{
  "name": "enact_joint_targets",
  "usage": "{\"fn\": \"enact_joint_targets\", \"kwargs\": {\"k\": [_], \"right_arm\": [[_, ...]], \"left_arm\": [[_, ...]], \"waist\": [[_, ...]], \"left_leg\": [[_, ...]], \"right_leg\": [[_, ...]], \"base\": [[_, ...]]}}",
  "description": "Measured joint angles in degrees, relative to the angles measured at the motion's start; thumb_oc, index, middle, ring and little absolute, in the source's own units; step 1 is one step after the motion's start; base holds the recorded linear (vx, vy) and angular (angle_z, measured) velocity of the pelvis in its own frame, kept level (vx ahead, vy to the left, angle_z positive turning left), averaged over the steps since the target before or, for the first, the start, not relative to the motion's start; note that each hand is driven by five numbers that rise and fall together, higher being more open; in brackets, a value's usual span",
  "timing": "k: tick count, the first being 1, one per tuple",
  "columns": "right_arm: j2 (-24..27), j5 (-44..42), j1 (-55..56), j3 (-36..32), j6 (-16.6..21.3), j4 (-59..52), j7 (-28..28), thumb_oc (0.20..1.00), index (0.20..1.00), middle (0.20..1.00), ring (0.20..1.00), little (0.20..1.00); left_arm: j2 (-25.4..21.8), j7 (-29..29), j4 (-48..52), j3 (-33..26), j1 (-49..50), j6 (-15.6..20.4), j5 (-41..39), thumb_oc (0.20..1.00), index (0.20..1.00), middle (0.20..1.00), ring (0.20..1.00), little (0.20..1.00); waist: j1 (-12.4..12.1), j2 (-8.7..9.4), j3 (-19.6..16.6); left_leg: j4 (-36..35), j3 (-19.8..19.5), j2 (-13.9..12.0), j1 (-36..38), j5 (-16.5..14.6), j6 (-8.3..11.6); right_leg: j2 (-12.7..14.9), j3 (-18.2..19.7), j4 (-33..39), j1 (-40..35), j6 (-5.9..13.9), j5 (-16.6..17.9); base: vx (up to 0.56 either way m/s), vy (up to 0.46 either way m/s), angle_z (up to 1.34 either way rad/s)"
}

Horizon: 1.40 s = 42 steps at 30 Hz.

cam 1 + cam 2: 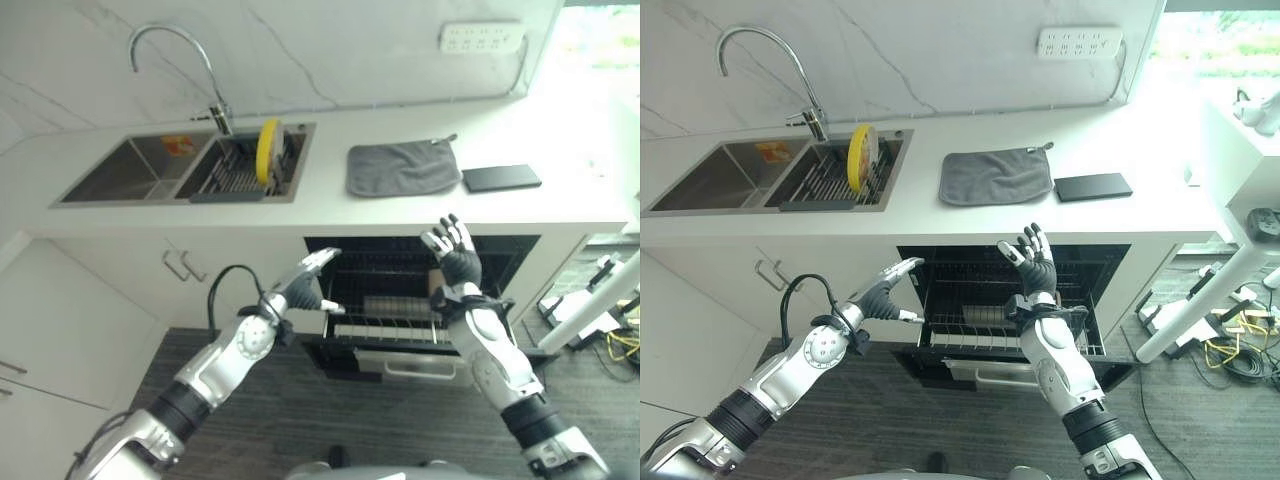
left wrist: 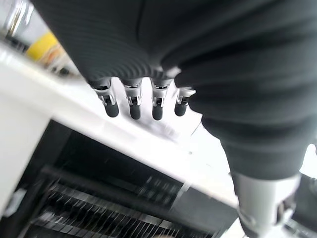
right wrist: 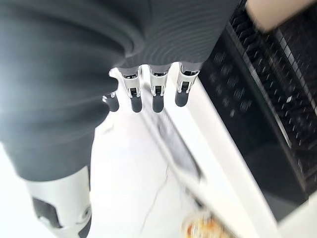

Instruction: Place the dishes in the dishwasher.

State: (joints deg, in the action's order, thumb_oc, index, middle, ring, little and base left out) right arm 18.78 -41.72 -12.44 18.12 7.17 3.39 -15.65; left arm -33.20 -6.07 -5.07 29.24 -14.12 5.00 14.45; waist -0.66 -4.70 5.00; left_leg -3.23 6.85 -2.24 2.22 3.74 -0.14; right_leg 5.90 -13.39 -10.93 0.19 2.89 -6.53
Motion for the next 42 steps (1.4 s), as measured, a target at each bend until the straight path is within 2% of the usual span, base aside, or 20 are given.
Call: {"fn": "enact_joint_targets", "kwargs": {"k": [2, 6, 9, 13, 23, 25, 27, 28, 29, 30, 31, 33, 34, 36, 37, 38, 39, 40, 41, 42], "right_arm": [[0.14, -0.06, 0.01, 0.03, 0.01, -0.56, 3.44, 1.000, 1.000, 1.000, 1.000, 1.000], [3.30, 0.04, 2.39, -1.23, 2.04, -6.39, 12.81, 1.000, 1.000, 1.000, 1.000, 1.000], [4.24, 0.70, 4.49, -4.06, 2.41, -7.68, 16.73, 1.000, 1.000, 1.000, 1.000, 1.000], [4.72, 1.37, 6.63, -6.88, 2.58, -8.34, 18.76, 1.000, 1.000, 1.000, 1.000, 1.000], [4.82, 4.66, 8.41, -11.44, 3.45, -8.34, 19.62, 1.000, 1.000, 1.000, 1.000, 1.000], [5.37, 4.94, 8.86, -12.61, 3.80, -8.04, 19.54, 1.000, 1.000, 1.000, 1.000, 1.000], [6.87, 5.81, 8.75, -13.46, 3.92, -7.29, 19.09, 1.000, 1.000, 1.000, 1.000, 1.000], [6.67, 5.91, 8.84, -14.21, 4.28, -6.47, 18.36, 1.000, 1.000, 1.000, 1.000, 1.000], [6.53, 5.93, 8.86, -14.50, 4.53, -6.18, 18.08, 1.000, 1.000, 1.000, 1.000, 1.000], [6.65, 5.89, 8.86, -15.34, 4.89, -6.19, 17.96, 1.000, 1.000, 1.000, 1.000, 1.000], [6.65, 5.89, 8.86, -15.34, 4.89, -6.19, 17.96, 1.000, 1.000, 1.000, 1.000, 1.000], [6.87, 5.55, 9.73, -18.81, 4.98, -6.40, 18.03, 1.000, 1.000, 1.000, 1.000, 1.000], [7.06, 4.81, 10.12, -19.61, 4.97, -6.40, 18.37, 1.000, 1.000, 1.000, 1.000, 1.000], [7.90, 0.18, 11.90, -22.09, 4.94, -8.30, 20.19, 1.000, 1.000, 1.000, 1.000, 1.000], [7.97, -0.59, 12.72, -23.11, 5.19, -8.71, 20.34, 1.000, 1.000, 1.000, 1.000, 1.000], [6.18, -2.30, 13.65, -23.26, 5.90, -8.86, 20.47, 1.000, 1.000, 1.000, 1.000, 1.000], [5.72, -2.30, 14.02, -23.22, 6.02, -9.08, 20.60, 1.000, 1.000, 1.000, 1.000, 1.000], [4.90, -2.24, 14.23, -23.04, 5.94, -9.56, 21.31, 1.000, 1.000, 1.000, 1.000, 1.000], [4.28, -2.24, 14.23, -23.05, 5.93, -10.46, 21.49, 1.000, 1.000, 1.000, 1.000, 1.000], [3.97, -2.25, 14.22, -22.99, 5.93, -11.83, 21.60, 1.000, 1.000, 1.000, 1.000, 1.000]], "left_arm": [[0.49, -1.50, 0.00, -0.94, 0.11, 1.18, -1.55, 1.000, 1.000, 1.000, 1.000, 1.000], [4.57, -3.85, 1.20, -9.14, 3.65, 8.00, -13.16, 1.000, 1.000, 1.000, 1.000, 1.000], [7.38, -3.82, 4.16, -14.91, 7.43, 10.93, -18.59, 1.000, 1.000, 1.000, 1.000, 1.000], [8.50, -2.45, 7.25, -18.70, 9.65, 12.62, -24.87, 1.000, 1.000, 1.000, 1.000, 1.000], [9.60, -2.46, 7.10, -22.04, 11.41, 13.68, -27.07, 1.000, 1.000, 1.000, 1.000, 1.000], [9.68, -2.43, 7.07, -22.60, 11.39, 13.97, -27.07, 1.000, 1.000, 1.000, 1.000, 1.000], [9.90, -2.52, 6.46, -22.58, 10.71, 14.35, -27.05, 1.000, 1.000, 1.000, 1.000, 1.000], [9.70, -2.65, 4.83, -22.57, 10.24, 14.74, -27.05, 1.000, 1.000, 1.000, 1.000, 1.000], [9.48, -2.88, 4.09, -22.73, 9.98, 14.82, -27.07, 1.000, 1.000, 1.000, 1.000, 1.000], [9.29, -3.02, 4.06, -22.92, 9.51, 15.09, -27.07, 1.000, 1.000, 1.000, 1.000, 1.000], [9.29, -3.02, 4.06, -22.92, 9.51, 15.09, -27.07, 1.000, 1.000, 1.000, 1.000, 1.000], [9.19, -2.69, 4.57, -22.98, 8.50, 15.45, -27.04, 1.000, 1.000, 1.000, 1.000, 1.000], [9.21, -2.45, 4.51, -23.04, 8.63, 15.46, -27.07, 1.000, 1.000, 1.000, 1.000, 1.000], [9.49, -1.42, 4.54, -23.31, 9.17, 15.45, -28.07, 1.000, 1.000, 1.000, 1.000, 1.000], [9.67, -0.93, 4.49, -23.61, 9.14, 15.47, -28.69, 1.000, 1.000, 1.000, 1.000, 1.000], [9.75, -0.06, 4.20, -25.00, 8.73, 15.47, -29.15, 1.000, 1.000, 1.000, 1.000, 1.000], [9.70, 0.20, 4.13, -25.27, 8.55, 15.46, -29.14, 1.000, 1.000, 1.000, 1.000, 1.000], [9.39, 1.24, 4.56, -26.31, 8.97, 15.45, -29.02, 1.000, 1.000, 1.000, 1.000, 1.000], [8.70, 1.71, 4.83, -27.18, 9.54, 15.45, -28.99, 1.000, 1.000, 1.000, 1.000, 1.000], [7.08, 1.77, 4.91, -28.12, 9.73, 15.44, -29.01, 1.000, 1.000, 1.000, 1.000, 1.000]], "waist": [[-0.14, 0.49, -0.46], [-0.34, 1.64, -1.51], [-0.80, 1.82, -2.46], [-1.18, 1.86, -2.51], [-1.11, 1.86, -2.51], [-1.17, 2.03, -2.40], [-1.06, 3.08, -2.09], [-1.06, 3.98, -1.47], [-0.41, 4.24, -1.37], [0.46, 4.04, -1.30], [0.46, 4.04, -1.30], [1.50, 3.32, -0.86], [1.67, 2.96, -0.85], [2.27, 0.58, -0.50], [2.78, -0.21, -0.52], [2.96, 1.61, 0.44], [3.10, 2.39, 0.91], [2.61, 3.50, 1.66], [1.68, 3.51, 1.70], [0.84, 3.81, 1.89]], "left_leg": [[0.00, -0.11, -0.11, -0.02, 0.03, 0.04], [-0.08, -1.62, -0.32, -0.09, 0.10, 0.16], [-0.70, -1.70, -0.33, -0.03, 0.09, 0.17], [-0.72, -1.90, -0.33, -0.10, 0.14, 0.21], [-0.37, -2.06, -0.71, -0.28, 0.19, 0.27], [2.40, -2.40, -0.38, -1.83, 0.09, 0.46], [6.22, -3.25, 0.87, -5.18, 0.74, 1.23], [8.52, -3.20, 0.09, -5.31, -0.84, -0.02], [8.90, -3.47, -1.79, -4.84, -1.07, 0.70], [8.83, -4.09, -4.95, -4.15, -0.93, 1.44], [8.83, -4.09, -4.95, -4.15, -0.93, 1.44], [7.38, -6.73, -10.37, -3.20, -0.50, 2.19], [7.11, -7.01, -10.61, -2.78, -0.35, 2.44], [3.84, -6.25, -8.78, -0.81, -0.08, 2.11], [2.80, -6.07, -7.95, 0.12, -2.42, 5.06], [2.18, -6.23, -3.39, 0.17, -2.00, 6.46], [2.11, -6.26, -1.92, 0.06, -2.44, 5.18], [1.46, -4.68, 0.61, 0.11, -2.20, 3.29], [0.28, -3.97, 1.08, 0.26, -1.58, 2.36], [-0.73, -2.95, 1.41, 0.58, -0.66, 1.68]], "right_leg": [[-0.15, -0.08, 0.00, -0.11, -0.01, 0.01], [-0.60, -1.53, 1.85, -1.63, -0.06, 0.24], [-0.72, -1.55, 2.25, -1.78, -0.05, 0.15], [-0.91, -1.56, 2.81, -1.95, 0.01, 0.23], [-1.53, -1.56, 2.29, -2.02, -0.35, -0.23], [-0.97, -1.44, 0.10, -0.73, -0.44, -1.45], [1.80, -1.68, -1.56, 1.11, -1.05, -1.44], [2.95, -1.86, -0.87, 0.23, -1.00, -0.88], [3.34, -1.82, 0.14, -0.74, -1.03, -0.94], [3.52, -1.99, 0.88, -1.24, -0.75, -0.90], [3.52, -1.99, 0.88, -1.24, -0.75, -0.90], [4.28, -1.45, 0.61, -1.55, 0.74, -0.37], [4.75, -1.11, 0.42, -1.44, 1.68, -0.09], [7.08, 0.07, -1.03, -1.02, 4.82, 0.20], [7.87, 0.12, -1.31, -0.99, 6.27, 0.64], [12.43, 0.92, -2.00, -0.65, 7.71, 1.63], [13.98, 1.47, -1.86, -0.60, 7.40, 2.01], [16.26, 2.64, -1.44, 0.63, 6.14, 5.38], [16.60, 3.02, -0.79, 1.57, 4.61, 7.47], [16.30, 3.17, -0.14, 2.06, 4.35, 9.81]], "base": [[0.01, -0.051, 0.03], [0.03, -0.054, 0.16], [0.03, -0.052, 0.05], [0.03, -0.063, 0.02], [0.02, -0.022, 0.01], [-0.05, 0.243, 0.12], [0.02, 0.479, 0.12], [0.07, 0.531, 0.06], [0.07, 0.651, 0.08], [0.03, 0.449, 0.09], [0.04, 0.481, 0.07], [0.08, 0.602, 0.01], [0.08, 0.679, -0.13], [0.00, 0.461, -0.08], [-0.01, 0.495, 0.17], [-0.01, 0.370, 0.23], [-0.02, 0.361, 0.12], [-0.04, 0.196, -0.10], [-0.03, 0.273, -0.33], [-0.02, 0.228, -0.30]]}}
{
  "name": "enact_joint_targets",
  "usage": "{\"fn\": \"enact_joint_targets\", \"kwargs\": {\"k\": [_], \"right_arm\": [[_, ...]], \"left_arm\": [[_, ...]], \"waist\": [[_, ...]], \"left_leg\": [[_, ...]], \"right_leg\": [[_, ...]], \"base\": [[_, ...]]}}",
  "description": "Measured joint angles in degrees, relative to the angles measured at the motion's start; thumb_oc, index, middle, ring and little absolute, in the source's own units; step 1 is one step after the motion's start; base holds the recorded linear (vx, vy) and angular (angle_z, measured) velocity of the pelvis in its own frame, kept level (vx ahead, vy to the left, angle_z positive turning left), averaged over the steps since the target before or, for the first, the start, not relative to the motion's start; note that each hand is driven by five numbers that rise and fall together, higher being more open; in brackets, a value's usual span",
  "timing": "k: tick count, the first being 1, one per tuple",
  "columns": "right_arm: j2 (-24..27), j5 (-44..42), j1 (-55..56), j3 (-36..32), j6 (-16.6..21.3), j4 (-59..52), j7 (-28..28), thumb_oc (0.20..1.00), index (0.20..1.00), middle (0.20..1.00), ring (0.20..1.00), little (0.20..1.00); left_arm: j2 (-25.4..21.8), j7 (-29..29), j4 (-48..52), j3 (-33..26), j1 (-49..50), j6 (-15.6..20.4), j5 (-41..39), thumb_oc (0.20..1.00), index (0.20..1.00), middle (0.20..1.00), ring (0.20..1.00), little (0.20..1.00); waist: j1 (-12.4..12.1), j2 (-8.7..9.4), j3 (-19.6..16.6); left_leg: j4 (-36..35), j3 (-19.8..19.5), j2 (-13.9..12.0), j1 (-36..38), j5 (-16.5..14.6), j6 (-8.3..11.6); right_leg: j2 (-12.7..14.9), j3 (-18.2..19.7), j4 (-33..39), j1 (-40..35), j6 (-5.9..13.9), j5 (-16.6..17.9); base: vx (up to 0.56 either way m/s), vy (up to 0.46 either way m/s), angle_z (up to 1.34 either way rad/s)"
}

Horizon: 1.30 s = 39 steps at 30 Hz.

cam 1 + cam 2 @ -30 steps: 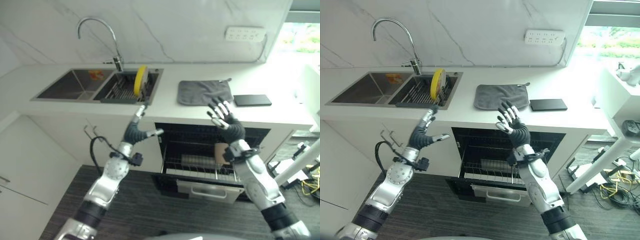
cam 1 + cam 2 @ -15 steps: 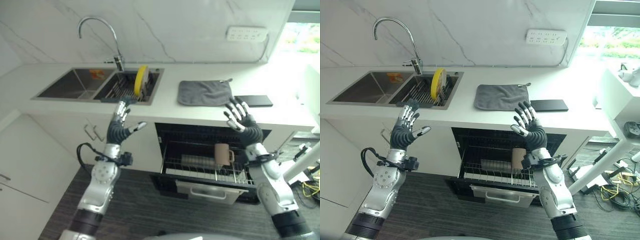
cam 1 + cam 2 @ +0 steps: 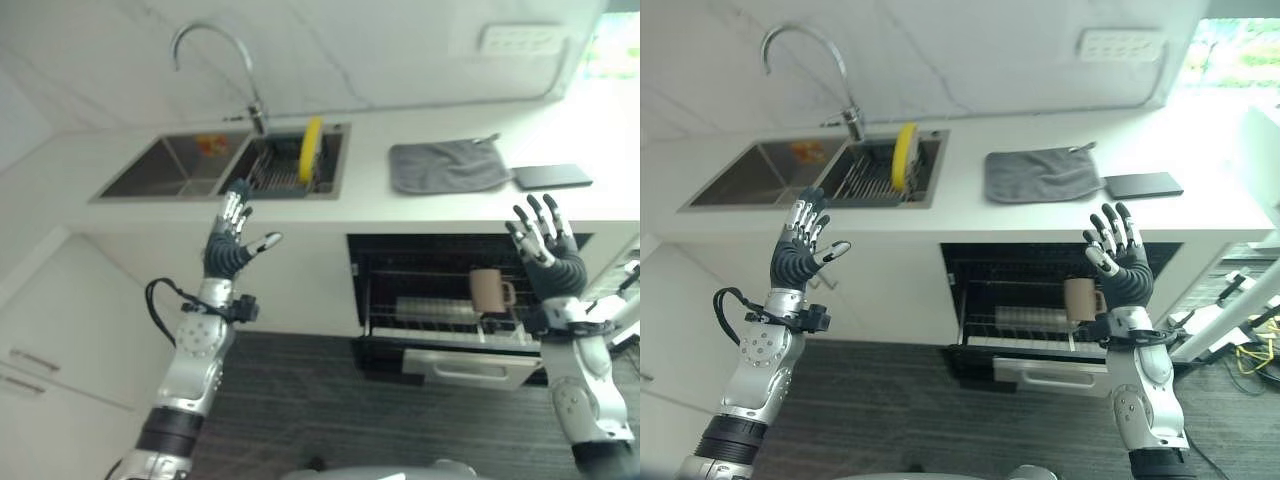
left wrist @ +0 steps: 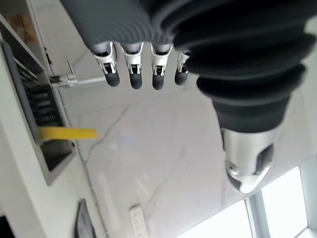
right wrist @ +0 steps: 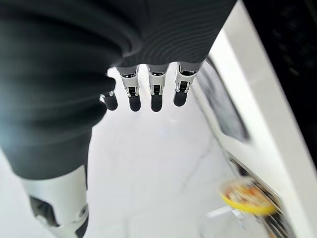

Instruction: Place the dishes in the dishwasher.

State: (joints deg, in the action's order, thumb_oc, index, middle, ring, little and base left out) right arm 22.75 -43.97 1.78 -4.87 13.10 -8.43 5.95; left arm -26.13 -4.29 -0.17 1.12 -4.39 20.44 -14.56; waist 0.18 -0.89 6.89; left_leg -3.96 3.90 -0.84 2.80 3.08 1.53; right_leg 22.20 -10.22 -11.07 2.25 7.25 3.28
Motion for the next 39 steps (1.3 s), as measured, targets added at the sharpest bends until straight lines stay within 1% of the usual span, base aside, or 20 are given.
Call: {"fn": "enact_joint_targets", "kwargs": {"k": [1, 2, 4, 6, 8, 10, 15, 19, 22, 23, 26, 27, 28, 29, 31, 33, 34, 35, 37, 39], "right_arm": [[0.03, -0.05, -0.03, -0.03, -0.06, -0.61, -0.34, 1.000, 1.000, 1.000, 1.000, 1.000], [0.01, -0.10, -0.31, -0.02, 0.02, -1.40, -0.84, 1.000, 1.000, 1.000, 1.000, 1.000], [-0.44, -0.11, -2.21, -0.02, 0.10, -1.25, -1.49, 1.000, 1.000, 1.000, 1.000, 1.000], [-0.55, -0.01, -4.86, 1.37, 0.24, -0.90, -2.00, 1.000, 1.000, 1.000, 1.000, 1.000], [-0.58, 0.03, -6.90, 3.45, 0.24, -0.42, -1.95, 1.000, 1.000, 1.000, 1.000, 1.000], [-0.48, 0.00, -8.00, 4.29, 0.30, 1.74, -1.53, 1.000, 1.000, 1.000, 1.000, 1.000], [0.29, 0.04, -7.81, 4.35, 0.18, 3.35, -1.37, 1.000, 1.000, 1.000, 1.000, 1.000], [0.17, 0.11, -7.79, 4.46, 0.11, 3.74, -1.38, 1.000, 1.000, 1.000, 1.000, 1.000], [0.21, 0.50, -7.76, 4.31, 0.51, 3.56, -1.51, 1.000, 1.000, 1.000, 1.000, 1.000], [0.14, 0.68, -7.59, 4.28, 0.71, 3.62, -1.87, 1.000, 1.000, 1.000, 1.000, 1.000], [0.24, 0.69, -7.27, 3.93, 0.77, 3.53, -2.04, 1.000, 1.000, 1.000, 1.000, 1.000], [0.28, 0.70, -6.49, 3.27, 1.19, 3.40, -1.98, 1.000, 1.000, 1.000, 1.000, 1.000], [0.29, 0.69, -6.10, 2.99, 1.23, 3.39, -1.97, 1.000, 1.000, 1.000, 1.000, 1.000], [0.36, 0.69, -4.81, 1.78, 1.23, 3.38, -1.99, 1.000, 1.000, 1.000, 1.000, 1.000], [0.83, 0.70, -3.58, 1.32, 1.39, 3.36, -1.95, 1.000, 1.000, 1.000, 1.000, 1.000], [0.94, 0.69, -2.63, 0.74, 1.47, 3.32, -1.89, 1.000, 1.000, 1.000, 1.000, 1.000], [1.47, 0.68, -2.68, 0.42, 1.49, 3.20, -1.82, 1.000, 1.000, 1.000, 1.000, 1.000], [1.29, 0.69, -2.56, 0.34, 1.58, 3.46, -1.64, 1.000, 1.000, 1.000, 1.000, 1.000], [0.02, 0.60, -1.29, 1.67, 1.59, 2.69, -1.96, 1.000, 1.000, 1.000, 1.000, 1.000], [-0.87, 0.07, -1.28, 1.87, 1.56, 1.64, -1.94, 1.000, 1.000, 1.000, 1.000, 1.000]], "left_arm": [[-0.62, 0.07, 0.09, -0.35, -0.08, -0.09, -0.06, 1.000, 1.000, 1.000, 1.000, 1.000], [-1.53, 0.28, 0.15, -1.35, -0.13, -0.12, -0.10, 1.000, 1.000, 1.000, 1.000, 1.000], [-3.86, -0.01, 0.28, -2.59, -0.27, -0.07, -0.26, 1.000, 1.000, 1.000, 1.000, 1.000], [-4.00, -0.71, 0.28, -3.55, -0.08, -0.14, -0.21, 1.000, 1.000, 1.000, 1.000, 1.000], [-3.88, -1.64, 0.27, -3.23, -0.02, -0.40, 0.00, 1.000, 1.000, 1.000, 1.000, 1.000], [-3.44, -2.57, -0.02, -3.23, -0.05, -0.53, 0.01, 1.000, 1.000, 1.000, 1.000, 1.000], [-2.22, -4.98, 0.57, -4.62, 2.84, -0.43, -0.06, 1.000, 1.000, 1.000, 1.000, 1.000], [-2.14, -4.99, -0.45, -5.25, 2.67, -0.41, -0.54, 1.000, 1.000, 1.000, 1.000, 1.000], [-2.02, -4.91, -0.48, -5.33, 2.50, 0.77, -0.52, 1.000, 1.000, 1.000, 1.000, 1.000], [-2.09, -4.89, -1.20, -5.34, 1.82, 1.45, -0.54, 1.000, 1.000, 1.000, 1.000, 1.000], [-2.11, -4.73, -1.11, -5.29, 1.50, 1.64, -0.54, 1.000, 1.000, 1.000, 1.000, 1.000], [-2.01, -4.29, -0.86, -5.25, 1.56, 1.74, -0.55, 1.000, 1.000, 1.000, 1.000, 1.000], [-1.99, -4.18, -0.82, -5.24, 1.60, 1.78, -0.55, 1.000, 1.000, 1.000, 1.000, 1.000], [-1.90, -3.68, -0.81, -5.23, 1.69, 1.78, -0.56, 1.000, 1.000, 1.000, 1.000, 1.000], [-1.87, -2.93, -0.85, -5.17, 1.69, 1.79, -0.69, 1.000, 1.000, 1.000, 1.000, 1.000], [-1.91, -2.01, -0.83, -5.18, 1.78, 1.80, -2.39, 1.000, 1.000, 1.000, 1.000, 1.000], [-1.80, -1.92, -0.78, -5.18, 1.95, 1.80, -2.55, 1.000, 1.000, 1.000, 1.000, 1.000], [-2.15, -1.77, -0.88, -5.22, 2.09, 1.79, -2.57, 1.000, 1.000, 1.000, 1.000, 1.000], [-3.28, -1.74, -0.78, -5.25, 2.08, 1.05, -2.83, 1.000, 1.000, 1.000, 1.000, 1.000], [-3.88, -1.79, -0.80, -4.52, 1.05, 0.58, -2.76, 1.000, 1.000, 1.000, 1.000, 1.000]], "waist": [[-0.25, 0.07, 0.08], [-0.80, -0.13, 0.24], [-1.23, 0.32, 0.05], [-2.57, 0.80, 0.00], [-2.82, 1.20, -0.24], [-2.79, 0.19, -0.32], [-3.21, -1.70, -0.60], [-4.57, -1.09, -0.23], [-4.29, -1.91, -0.22], [-3.76, -1.62, 0.16], [-2.85, -0.98, 0.53], [-2.55, -0.96, 0.58], [-2.55, -1.00, 0.57], [-2.41, -1.41, 0.44], [-1.80, -2.04, 0.32], [-1.61, -2.42, 0.08], [-2.05, -3.76, -0.30], [-2.06, -2.93, 0.03], [-0.94, 1.87, -0.20], [-1.65, 2.80, -0.23]], "left_leg": [[-0.13, 0.34, 0.16, 0.13, 0.22, -0.62], [-0.41, 0.30, -0.73, 0.65, 0.28, -0.92], [-0.85, 0.96, -1.65, 1.35, 0.24, -1.32], [-0.86, 3.20, -1.86, 1.26, 0.16, -1.46], [-0.87, 4.07, -1.22, 1.17, 0.15, -1.46], [-0.86, 4.08, -1.17, 0.99, 0.28, -1.39], [1.45, 3.80, -2.61, -0.88, 0.41, -0.51], [10.51, 3.17, -2.04, -5.92, 0.52, 0.03], [10.06, 4.92, -3.24, -5.55, 0.62, 0.40], [9.48, 8.00, -4.21, -6.18, -0.02, 0.46], [6.86, 9.13, -7.88, -7.65, 0.89, 1.80], [6.07, 9.20, -10.96, -8.16, 2.47, 4.18], [6.02, 9.14, -11.87, -8.30, 2.77, 4.63], [5.95, 9.15, -13.57, -8.85, 3.17, 4.56], [4.96, 9.13, -14.39, -8.85, 3.32, 4.66], [2.81, 7.65, -14.10, -7.71, 3.50, 4.45], [2.51, 6.76, -13.83, -5.99, 3.96, 3.75], [2.61, 7.53, -12.59, -5.01, 5.41, 6.43], [1.83, 9.57, -5.73, -2.62, 3.63, 3.42], [2.00, 9.02, -3.76, -2.09, 2.63, 1.99]], "right_leg": [[-0.82, -0.19, -0.73, -0.04, 0.71, 0.26], [-2.70, -0.84, -3.39, 0.42, 2.87, -2.33], [-8.64, -3.87, -6.10, -0.28, 3.02, -7.30], [-11.90, -7.20, -6.23, 0.14, 2.94, -10.44], [-12.72, -7.30, -3.44, -0.33, 0.43, -11.52], [-13.55, -6.79, -0.74, -1.31, -2.04, -10.95], [-15.38, -7.58, 0.06, -1.45, -3.80, -11.04], [-13.78, -6.39, -2.72, 0.55, -5.59, -12.73], [-13.57, -6.84, -2.94, -0.90, -6.95, -13.73], [-12.86, -7.49, -2.36, -1.03, -7.55, -13.65], [-12.65, -7.25, 0.43, -2.26, -7.37, -12.98], [-12.91, -6.72, 1.13, -3.11, -7.04, -12.20], [-12.88, -6.61, 1.12, -3.36, -6.96, -12.17], [-12.58, -6.32, 1.15, -4.21, -5.93, -12.27], [-11.74, -5.84, 1.16, -5.18, -4.59, -12.37], [-9.55, -3.87, 1.17, -6.15, -1.68, -12.78], [-9.07, -2.59, 1.22, -6.10, 0.27, -12.51], [-7.57, -1.26, 1.24, -6.61, 1.28, -12.34], [-1.54, 0.39, 5.23, -8.36, 1.22, -6.61], [-0.13, 0.97, 7.56, -8.60, 1.20, -1.40]], "base": [[-0.01, 0.199, -0.23], [-0.02, 0.085, -0.06], [-0.05, 0.126, -0.13], [-0.05, 0.069, -0.48], [-0.03, -0.021, -0.41], [-0.05, -0.063, -0.11], [-0.06, -0.057, 0.06], [-0.01, 0.055, 0.14], [0.09, 0.232, 0.11], [0.11, 0.213, 0.16], [0.15, 0.295, 0.09], [0.10, 0.200, -0.02], [0.16, 0.321, -0.06], [0.21, 0.385, -0.11], [0.24, 0.449, -0.10], [0.24, 0.509, -0.44], [0.25, 0.515, -0.72], [0.19, 0.354, -0.48], [0.23, 0.440, -0.32], [0.22, 0.438, -0.44]]}}
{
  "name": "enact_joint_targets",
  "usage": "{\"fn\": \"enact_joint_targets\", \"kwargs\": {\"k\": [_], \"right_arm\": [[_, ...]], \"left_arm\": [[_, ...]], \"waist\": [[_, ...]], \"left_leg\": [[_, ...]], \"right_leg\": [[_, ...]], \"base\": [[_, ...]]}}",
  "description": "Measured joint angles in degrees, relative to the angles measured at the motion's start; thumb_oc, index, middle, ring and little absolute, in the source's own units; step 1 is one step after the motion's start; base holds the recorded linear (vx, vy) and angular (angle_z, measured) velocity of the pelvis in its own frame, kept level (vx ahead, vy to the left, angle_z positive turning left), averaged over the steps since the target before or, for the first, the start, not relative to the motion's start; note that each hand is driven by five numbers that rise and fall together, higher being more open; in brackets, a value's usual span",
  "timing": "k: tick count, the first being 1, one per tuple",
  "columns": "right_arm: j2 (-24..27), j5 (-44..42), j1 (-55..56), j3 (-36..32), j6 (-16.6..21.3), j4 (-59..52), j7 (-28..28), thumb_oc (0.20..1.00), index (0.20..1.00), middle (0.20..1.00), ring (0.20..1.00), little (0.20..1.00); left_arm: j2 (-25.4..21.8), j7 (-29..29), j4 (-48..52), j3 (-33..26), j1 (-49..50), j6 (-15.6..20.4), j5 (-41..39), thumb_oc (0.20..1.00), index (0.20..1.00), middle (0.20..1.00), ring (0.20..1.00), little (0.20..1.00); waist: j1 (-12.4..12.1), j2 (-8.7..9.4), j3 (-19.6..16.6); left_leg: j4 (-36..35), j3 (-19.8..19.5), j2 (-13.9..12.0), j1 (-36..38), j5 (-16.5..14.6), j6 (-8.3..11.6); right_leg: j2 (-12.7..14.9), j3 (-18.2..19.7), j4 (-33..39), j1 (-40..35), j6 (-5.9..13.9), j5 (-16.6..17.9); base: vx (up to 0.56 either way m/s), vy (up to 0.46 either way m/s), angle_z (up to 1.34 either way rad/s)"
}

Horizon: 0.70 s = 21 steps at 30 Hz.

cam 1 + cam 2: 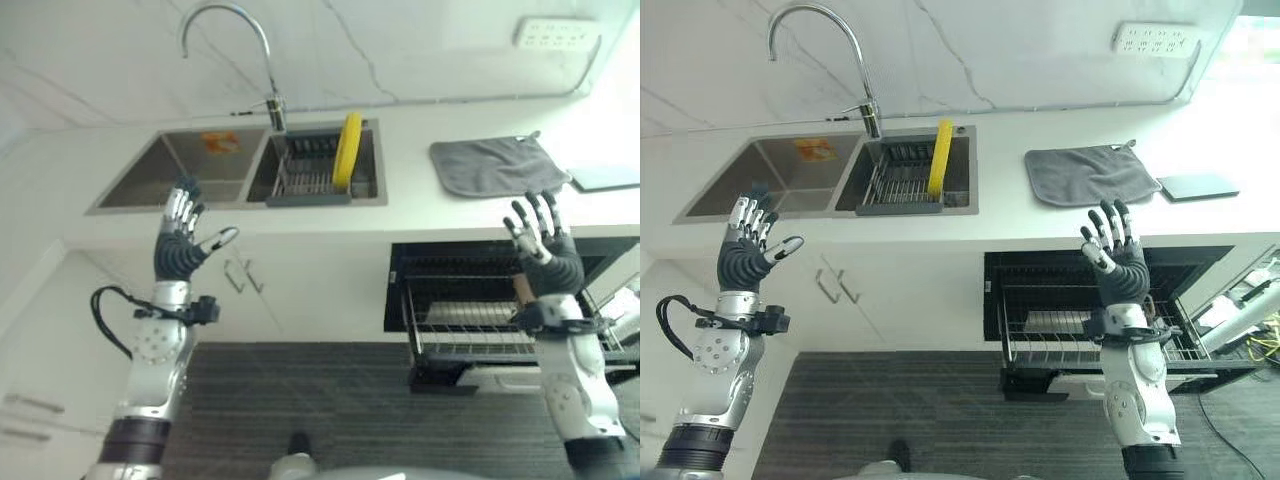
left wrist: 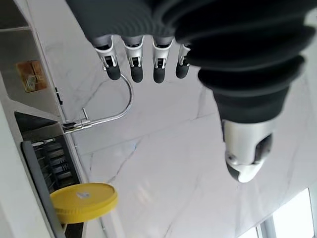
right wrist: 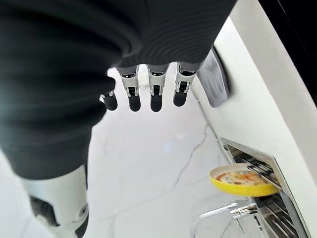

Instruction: Place the dishes in the dishwasher.

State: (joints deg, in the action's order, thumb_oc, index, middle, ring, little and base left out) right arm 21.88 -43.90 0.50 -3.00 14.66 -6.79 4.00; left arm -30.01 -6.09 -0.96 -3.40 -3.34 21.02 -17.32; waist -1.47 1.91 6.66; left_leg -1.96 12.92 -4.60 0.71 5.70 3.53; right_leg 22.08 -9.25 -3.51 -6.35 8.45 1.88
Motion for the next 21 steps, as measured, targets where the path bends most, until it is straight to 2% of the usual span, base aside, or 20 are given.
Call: {"fn": "enact_joint_targets", "kwargs": {"k": [2, 4, 5, 7, 8, 9, 10, 11, 12, 14, 16, 18, 19, 21], "right_arm": [[-1.70, 0.19, -0.01, -0.01, -0.03, -0.64, 0.14, 1.000, 1.000, 1.000, 1.000, 1.000], [-1.68, 0.20, -0.06, 0.11, -0.39, -0.80, 0.23, 1.000, 1.000, 1.000, 1.000, 1.000], [-1.63, 0.19, -1.08, 0.21, -1.30, -1.36, 0.73, 1.000, 1.000, 1.000, 1.000, 1.000], [-1.58, 0.19, -1.54, 0.36, -2.00, -3.47, 0.83, 1.000, 1.000, 1.000, 1.000, 1.000], [-0.90, 0.20, -2.49, 1.80, -2.26, -3.81, 0.42, 1.000, 1.000, 1.000, 1.000, 1.000], [-0.87, 0.24, -2.73, 4.52, -3.02, -3.76, 0.31, 1.000, 1.000, 1.000, 1.000, 1.000], [-0.83, 0.63, -2.23, 7.19, -3.28, -3.67, 0.63, 1.000, 1.000, 1.000, 1.000, 1.000], [-0.89, 0.69, -2.21, 7.26, -3.32, -3.63, 0.68, 1.000, 1.000, 1.000, 1.000, 1.000], [-0.30, 0.72, -2.73, 6.46, -3.05, -1.88, 1.14, 1.000, 1.000, 1.000, 1.000, 1.000], [1.06, 0.69, -2.67, 5.94, -3.06, -0.56, 1.26, 1.000, 1.000, 1.000, 1.000, 1.000], [1.96, 0.54, -2.67, 4.54, -2.93, -0.32, 1.20, 1.000, 1.000, 1.000, 1.000, 1.000], [2.25, 0.57, -5.30, 4.69, -2.92, -0.19, 1.22, 1.000, 1.000, 1.000, 1.000, 1.000], [2.20, 0.62, -6.63, 4.84, -3.01, 0.06, 1.22, 1.000, 1.000, 1.000, 1.000, 1.000], [1.99, 0.62, -6.65, 4.90, -2.84, 0.43, 1.28, 1.000, 1.000, 1.000, 1.000, 1.000]], "left_arm": [[0.78, 0.76, 0.78, 0.86, -0.29, -1.70, 0.24, 1.000, 1.000, 1.000, 1.000, 1.000], [0.77, 1.38, 0.82, 1.37, -0.14, -2.27, 0.81, 1.000, 1.000, 1.000, 1.000, 1.000], [0.00, 1.03, 0.71, 1.04, 1.11, -2.36, 1.06, 1.000, 1.000, 1.000, 1.000, 1.000], [-0.35, 0.41, 0.03, 1.00, 1.25, -2.51, 1.10, 1.000, 1.000, 1.000, 1.000, 1.000], [-0.27, -0.17, -0.54, 0.99, 1.23, -2.21, 1.27, 1.000, 1.000, 1.000, 1.000, 1.000], [-0.43, -0.65, -2.26, 1.06, 0.77, -2.11, 1.37, 1.000, 1.000, 1.000, 1.000, 1.000], [-0.68, -0.76, -2.70, 1.22, 0.42, -2.14, 2.12, 1.000, 1.000, 1.000, 1.000, 1.000], [-0.60, -0.76, -2.65, 1.26, 0.46, -2.13, 2.54, 1.000, 1.000, 1.000, 1.000, 1.000], [0.49, -1.37, -2.16, 1.34, 0.73, -2.15, 3.09, 1.000, 1.000, 1.000, 1.000, 1.000], [0.90, -1.85, -1.72, 1.30, 0.52, -2.11, 4.16, 1.000, 1.000, 1.000, 1.000, 1.000], [3.95, -2.16, -1.08, 1.63, 0.65, -2.10, 5.06, 1.000, 1.000, 1.000, 1.000, 1.000], [4.09, -2.28, -1.30, 3.32, 0.48, -2.11, 5.05, 1.000, 1.000, 1.000, 1.000, 1.000], [3.92, -2.31, -1.46, 3.71, 0.63, -2.17, 5.03, 1.000, 1.000, 1.000, 1.000, 1.000], [3.76, -2.38, -1.40, 3.47, 0.41, -2.10, 5.02, 1.000, 1.000, 1.000, 1.000, 1.000]], "waist": [[-0.94, 0.26, 0.13], [-0.80, 0.20, 0.16], [-1.50, -0.48, 0.13], [-1.73, -0.37, 0.18], [-1.37, -1.15, 0.61], [-0.30, -2.18, 0.95], [1.01, -0.79, 0.64], [1.01, -0.44, 0.51], [0.60, -0.46, -0.28], [0.20, -2.44, -0.30], [-0.08, -3.24, -0.46], [-0.97, -2.79, -0.35], [-1.49, -1.31, 0.09], [-1.80, -1.47, 0.15]], "left_leg": [[0.17, -1.55, 1.41, 1.55, -1.23, -1.59], [-0.09, -2.55, 1.92, 2.97, -2.08, -1.56], [-0.28, -0.07, 1.66, 3.88, -3.55, -1.38], [-0.73, 4.03, 1.97, 4.40, -4.89, -2.15], [-2.77, 5.96, 1.35, 5.51, -5.20, -2.81], [-3.16, 6.83, -0.76, 5.39, -4.90, -2.91], [-3.17, 7.25, -0.74, 5.55, -5.27, -2.11], [-3.16, 7.52, -0.35, 5.61, -5.31, -2.09], [-3.15, 7.86, 1.00, 5.41, -5.54, -1.92], [-3.13, 5.02, 0.90, 4.99, -4.71, -2.18], [-2.94, 3.20, 0.62, 5.34, -4.56, -2.06], [2.86, 0.65, 0.40, 2.25, -4.60, -1.98], [14.51, -0.23, 0.90, -2.91, -4.51, -1.89], [22.70, -2.37, 0.11, -5.44, -4.63, -1.71]], "right_leg": [[1.15, 0.62, 1.36, -0.40, -0.78, 4.78], [1.80, -0.06, 1.22, -0.02, 0.04, 7.68], [1.59, -2.62, 0.62, 2.15, 0.77, 10.22], [1.56, -6.00, 0.46, 5.49, -0.45, 14.79], [0.26, -6.65, -5.55, 10.02, 4.29, 9.21], [-5.16, -6.53, -14.45, 13.17, 4.37, 1.11], [-11.46, -8.10, -18.60, 14.14, -1.05, -6.67], [-11.97, -8.80, -18.31, 14.00, -2.80, -7.86], [-13.23, -10.25, -10.99, 11.70, -5.38, -8.73], [-15.03, -9.91, -7.48, 10.39, -5.37, -6.90], [-15.75, -10.60, -5.45, 8.56, -5.64, -6.70], [-15.58, -10.19, -4.83, 8.77, -5.85, -6.92], [-14.20, -8.40, -4.12, 8.17, -6.93, -7.58], [-14.28, -8.19, -2.48, 4.91, -7.43, -6.88]], "base": [[0.12, 0.302, -0.47], [0.05, 0.239, -0.54], [0.02, 0.256, -1.16], [0.06, 0.258, -1.30], [0.07, 0.126, -0.93], [0.05, 0.061, -0.70], [0.07, -0.008, -0.31], [0.07, -0.057, -0.32], [0.09, -0.137, -0.30], [0.08, -0.163, -0.10], [0.07, -0.164, 0.18], [0.07, -0.144, 0.06], [0.10, -0.021, -0.02], [0.08, 0.027, -0.02]]}}
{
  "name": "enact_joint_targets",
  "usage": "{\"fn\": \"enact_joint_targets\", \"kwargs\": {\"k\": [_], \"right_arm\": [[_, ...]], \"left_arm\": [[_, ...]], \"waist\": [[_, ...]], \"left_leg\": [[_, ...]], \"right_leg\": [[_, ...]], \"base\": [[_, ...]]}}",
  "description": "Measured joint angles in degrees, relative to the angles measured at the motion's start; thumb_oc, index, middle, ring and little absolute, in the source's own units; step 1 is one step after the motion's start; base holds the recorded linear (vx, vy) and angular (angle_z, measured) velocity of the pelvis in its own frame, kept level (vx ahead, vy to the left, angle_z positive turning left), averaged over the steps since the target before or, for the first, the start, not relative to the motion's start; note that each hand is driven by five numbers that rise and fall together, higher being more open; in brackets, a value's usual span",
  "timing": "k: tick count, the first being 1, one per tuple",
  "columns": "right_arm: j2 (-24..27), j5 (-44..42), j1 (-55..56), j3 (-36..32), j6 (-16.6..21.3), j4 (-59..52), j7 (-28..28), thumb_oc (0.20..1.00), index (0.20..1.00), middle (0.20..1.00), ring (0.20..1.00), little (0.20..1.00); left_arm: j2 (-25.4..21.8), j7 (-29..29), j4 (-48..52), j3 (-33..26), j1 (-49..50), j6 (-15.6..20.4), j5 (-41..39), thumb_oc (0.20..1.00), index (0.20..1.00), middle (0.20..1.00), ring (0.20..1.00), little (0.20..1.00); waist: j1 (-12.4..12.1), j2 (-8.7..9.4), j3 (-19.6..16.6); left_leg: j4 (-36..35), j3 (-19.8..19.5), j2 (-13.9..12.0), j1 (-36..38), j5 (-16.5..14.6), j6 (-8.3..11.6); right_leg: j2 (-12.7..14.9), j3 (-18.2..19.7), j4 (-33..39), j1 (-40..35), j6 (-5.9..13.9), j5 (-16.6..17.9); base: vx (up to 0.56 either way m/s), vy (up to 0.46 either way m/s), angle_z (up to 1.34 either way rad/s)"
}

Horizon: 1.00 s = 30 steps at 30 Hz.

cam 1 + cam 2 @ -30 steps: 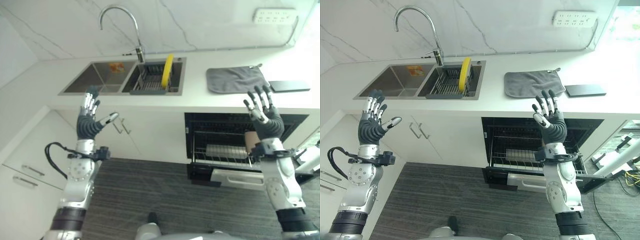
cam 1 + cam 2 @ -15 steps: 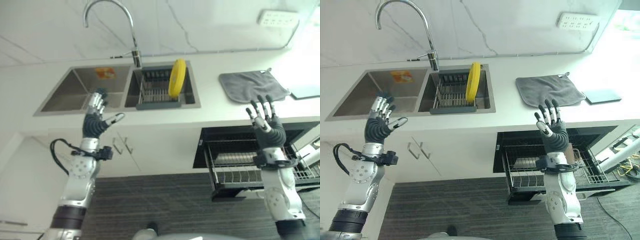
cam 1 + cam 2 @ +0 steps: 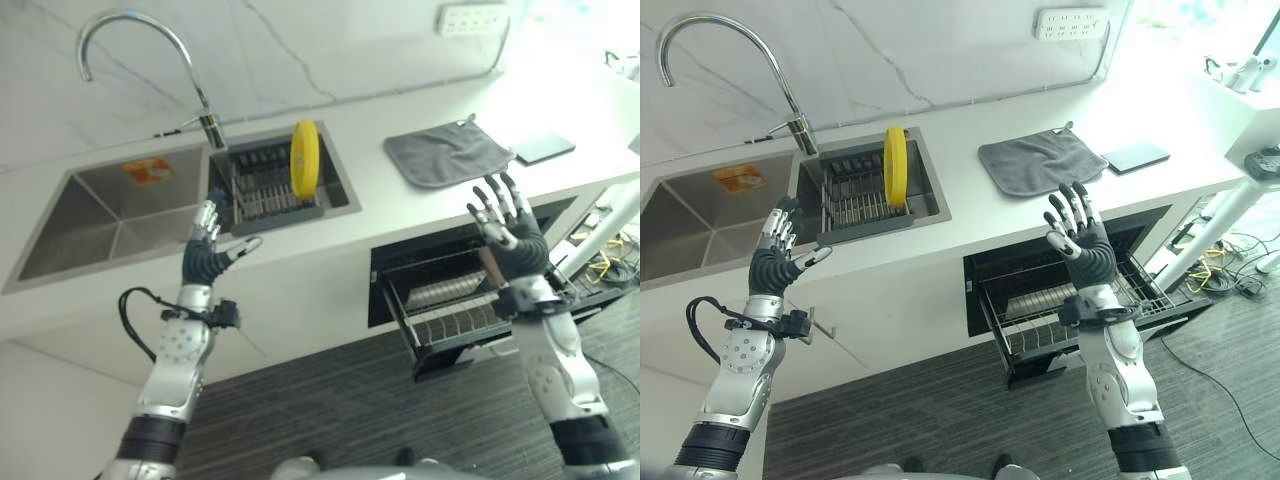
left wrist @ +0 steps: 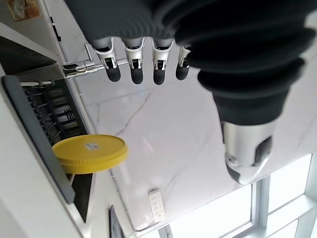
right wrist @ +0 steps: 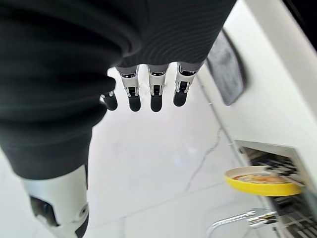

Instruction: Place the dishes in the dishwasher.

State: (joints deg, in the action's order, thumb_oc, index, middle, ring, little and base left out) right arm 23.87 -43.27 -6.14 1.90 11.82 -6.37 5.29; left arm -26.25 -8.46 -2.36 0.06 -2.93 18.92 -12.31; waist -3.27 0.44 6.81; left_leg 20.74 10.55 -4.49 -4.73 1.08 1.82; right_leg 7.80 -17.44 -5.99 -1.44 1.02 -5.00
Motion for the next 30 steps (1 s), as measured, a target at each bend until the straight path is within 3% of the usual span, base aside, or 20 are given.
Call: {"fn": "enact_joint_targets", "kwargs": {"k": [1, 3, 4, 6, 7, 9, 10, 12, 13, 15, 16, 17, 21, 23, 25, 26, 27, 30], "right_arm": [[-0.26, 0.00, 0.07, 0.05, 0.04, 0.46, 0.10, 1.000, 1.000, 1.000, 1.000, 1.000], [-0.48, 0.20, 0.09, 0.10, 0.22, 1.26, 0.40, 1.000, 1.000, 1.000, 1.000, 1.000], [-0.69, 1.32, 0.10, 0.43, 0.20, 1.46, 0.41, 1.000, 1.000, 1.000, 1.000, 1.000], [-0.67, 2.12, 0.39, 0.52, -0.05, 1.57, 0.47, 1.000, 1.000, 1.000, 1.000, 1.000], [-0.59, 2.11, 0.74, 0.57, -0.07, 1.54, 0.52, 1.000, 1.000, 1.000, 1.000, 1.000], [-0.03, 2.11, 2.19, 0.34, -0.09, 1.34, 0.73, 1.000, 1.000, 1.000, 1.000, 1.000], [0.37, 2.11, 3.14, 0.26, -0.12, 1.30, 0.84, 1.000, 1.000, 1.000, 1.000, 1.000], [2.37, 2.09, 5.80, -0.66, -0.39, 0.12, 1.43, 1.000, 1.000, 1.000, 1.000, 1.000], [2.35, 2.08, 6.89, -0.60, -0.67, -0.84, 1.63, 1.000, 1.000, 1.000, 1.000, 1.000], [0.70, 1.65, 7.25, -0.35, -0.92, -1.60, 1.63, 1.000, 1.000, 1.000, 1.000, 1.000], [-1.20, 1.60, 6.71, -0.24, -0.90, -2.01, 1.39, 1.000, 1.000, 1.000, 1.000, 1.000], [-2.27, 1.61, 5.70, 0.66, -1.03, -1.99, 1.26, 1.000, 1.000, 1.000, 1.000, 1.000], [-2.77, 1.65, 2.41, 2.26, -1.28, -1.90, 1.67, 1.000, 1.000, 1.000, 1.000, 1.000], [-2.70, 1.65, 1.68, 2.25, -1.31, -2.01, 1.62, 1.000, 1.000, 1.000, 1.000, 1.000], [-2.79, 1.66, 1.99, 2.63, -1.08, -1.61, 1.62, 1.000, 1.000, 1.000, 1.000, 1.000], [-2.84, 1.66, 1.98, 2.97, -0.94, -1.23, 1.62, 1.000, 1.000, 1.000, 1.000, 1.000], [-3.07, 1.68, 1.98, 4.37, -0.94, -0.28, 1.56, 1.000, 1.000, 1.000, 1.000, 1.000], [-3.08, 1.70, 2.02, 4.22, -1.16, -0.33, 1.22, 1.000, 1.000, 1.000, 1.000, 1.000]], "left_arm": [[-0.19, -0.10, 0.05, 0.04, -0.04, 0.11, -0.01, 1.000, 1.000, 1.000, 1.000, 1.000], [-0.54, -0.19, 0.15, 0.07, 0.00, 0.69, 0.00, 1.000, 1.000, 1.000, 1.000, 1.000], [-0.63, -0.27, 0.10, 0.06, 0.07, 0.81, -0.01, 1.000, 1.000, 1.000, 1.000, 1.000], [-0.52, -0.27, -0.06, 0.07, 0.37, 0.80, -0.02, 1.000, 1.000, 1.000, 1.000, 1.000], [-0.52, -0.23, -0.07, 0.00, 0.71, 0.78, -0.04, 1.000, 1.000, 1.000, 1.000, 1.000], [-0.50, 0.21, -0.06, -0.04, 0.85, 0.78, -0.04, 1.000, 1.000, 1.000, 1.000, 1.000], [-0.50, 0.40, -0.05, -0.01, 0.94, 0.79, -0.04, 1.000, 1.000, 1.000, 1.000, 1.000], [-0.17, 0.88, -0.03, 0.12, 1.14, 0.80, -0.05, 1.000, 1.000, 1.000, 1.000, 1.000], [-0.27, 0.85, -0.23, -0.06, 1.30, 0.77, -0.11, 1.000, 1.000, 1.000, 1.000, 1.000], [-0.51, 1.41, -0.38, 0.49, 0.36, 0.52, -0.08, 1.000, 1.000, 1.000, 1.000, 1.000], [-0.58, 2.03, -0.26, 2.05, -2.17, -0.03, -0.05, 1.000, 1.000, 1.000, 1.000, 1.000], [-0.83, 2.02, 0.18, 2.73, -2.85, -0.36, -0.04, 1.000, 1.000, 1.000, 1.000, 1.000], [-2.49, 1.65, 0.05, 2.74, -3.10, -1.08, -0.03, 1.000, 1.000, 1.000, 1.000, 1.000], [-3.63, 1.66, 0.03, 2.30, -2.84, -1.20, -0.04, 1.000, 1.000, 1.000, 1.000, 1.000], [-3.75, 1.57, 0.33, 2.08, -1.94, -1.19, -0.02, 1.000, 1.000, 1.000, 1.000, 1.000], [-3.79, 1.52, 0.60, 2.01, -1.55, -1.19, -0.02, 1.000, 1.000, 1.000, 1.000, 1.000], [-3.90, 1.22, 2.01, 1.76, 0.12, -1.17, -0.01, 1.000, 1.000, 1.000, 1.000, 1.000], [-3.32, 1.38, 2.74, 1.61, 3.18, -1.33, 0.03, 1.000, 1.000, 1.000, 1.000, 1.000]], "waist": [[0.32, 0.53, 0.24], [0.66, -0.63, 0.00], [0.64, -0.75, 0.12], [1.05, -1.10, 0.58], [0.99, -1.29, 0.79], [1.05, -1.66, 1.24], [1.30, -1.99, 1.26], [2.08, -4.31, 0.80], [1.25, -4.01, 0.87], [1.94, -0.25, 0.36], [1.89, 0.62, 0.36], [0.72, 0.37, 0.43], [-1.08, -0.95, 0.69], [-0.30, -1.60, 0.85], [-0.38, -0.84, 0.63], [-0.66, -0.36, 0.35], [-1.79, 1.80, -0.81], [-1.84, -0.02, -1.45]], "left_leg": [[1.96, -0.85, -0.27, -1.43, -0.81, 0.77], [-4.90, -1.98, -1.18, -2.61, -0.71, 1.12], [-12.94, -3.42, -1.74, -2.83, 0.35, 2.07], [-21.98, -6.94, -4.40, -3.54, 3.48, 4.51], [-24.28, -9.21, -5.39, -3.47, 4.26, 5.16], [-24.14, -9.89, -6.07, -4.15, 4.26, 5.07], [-22.78, -9.81, -5.84, -4.26, 4.33, 4.72], [-21.42, -8.19, -4.75, -2.08, 4.79, 2.94], [-21.17, -8.22, -2.78, -0.55, 7.80, 1.94], [-23.24, -6.50, 3.16, 1.18, 6.77, -0.44], [-25.51, -6.95, 5.59, 1.86, 8.19, -2.46], [-25.58, -7.01, 6.20, 2.14, 7.18, -4.11], [-25.63, -4.82, 5.42, 5.37, 5.23, -6.47], [-25.64, -3.49, 4.72, 6.83, 4.21, -5.50], [-25.69, -2.81, 4.71, 7.95, 3.25, -4.26], [-25.70, -2.47, 4.79, 7.97, 2.92, -3.82], [-25.71, -1.74, 5.19, 7.60, 2.17, -2.72], [-25.69, -1.97, 1.79, 6.59, 3.57, -0.66]], "right_leg": [[-0.25, -0.19, 0.66, -0.64, -0.57, 0.18], [-1.61, 0.85, 1.71, -1.55, -0.23, -0.94], [-2.33, 1.64, 2.88, -1.64, -0.37, -0.73], [-3.41, 3.15, 4.46, -3.28, -0.38, -0.20], [-3.68, 4.06, 5.03, -4.41, -0.23, -0.36], [-3.04, 5.60, 5.01, -6.32, 0.62, -1.00], [-2.59, 5.88, 4.92, -7.46, 1.02, -1.27], [-2.08, 7.37, 5.01, -10.08, 4.30, -2.91], [-0.13, 8.26, 4.53, -11.69, 5.31, -4.02], [5.97, 8.30, 1.97, -11.16, 5.73, -4.13], [8.15, 7.13, 0.22, -9.96, 5.91, -2.79], [8.10, 7.42, -1.12, -8.11, 6.83, -2.26], [8.24, 3.67, -5.01, -3.18, 7.94, -1.68], [7.98, 4.00, -1.14, -1.00, 9.62, 1.68], [8.09, 4.03, 0.44, -0.33, 9.25, 5.77], [8.14, 4.04, 0.63, 0.05, 9.28, 6.47], [8.11, 3.74, 3.02, 0.56, 9.73, 6.04], [3.88, 2.70, 8.79, -1.00, 7.53, 8.85]], "base": [[0.19, 0.204, -0.12], [0.28, 0.300, -0.29], [0.28, 0.265, -0.31], [0.35, 0.361, -0.47], [0.26, 0.290, -0.56], [0.17, 0.202, -0.51], [0.32, 0.420, -0.40], [0.33, 0.448, -0.45], [0.22, 0.334, -0.47], [0.25, 0.375, -0.04], [0.26, 0.377, 0.30], [0.20, 0.282, 0.33], [0.06, 0.054, -0.33], [0.00, -0.055, -0.29], [-0.01, -0.087, -0.11], [0.01, -0.059, -0.39], [0.01, -0.073, -0.35], [0.00, -0.096, -0.13]]}}
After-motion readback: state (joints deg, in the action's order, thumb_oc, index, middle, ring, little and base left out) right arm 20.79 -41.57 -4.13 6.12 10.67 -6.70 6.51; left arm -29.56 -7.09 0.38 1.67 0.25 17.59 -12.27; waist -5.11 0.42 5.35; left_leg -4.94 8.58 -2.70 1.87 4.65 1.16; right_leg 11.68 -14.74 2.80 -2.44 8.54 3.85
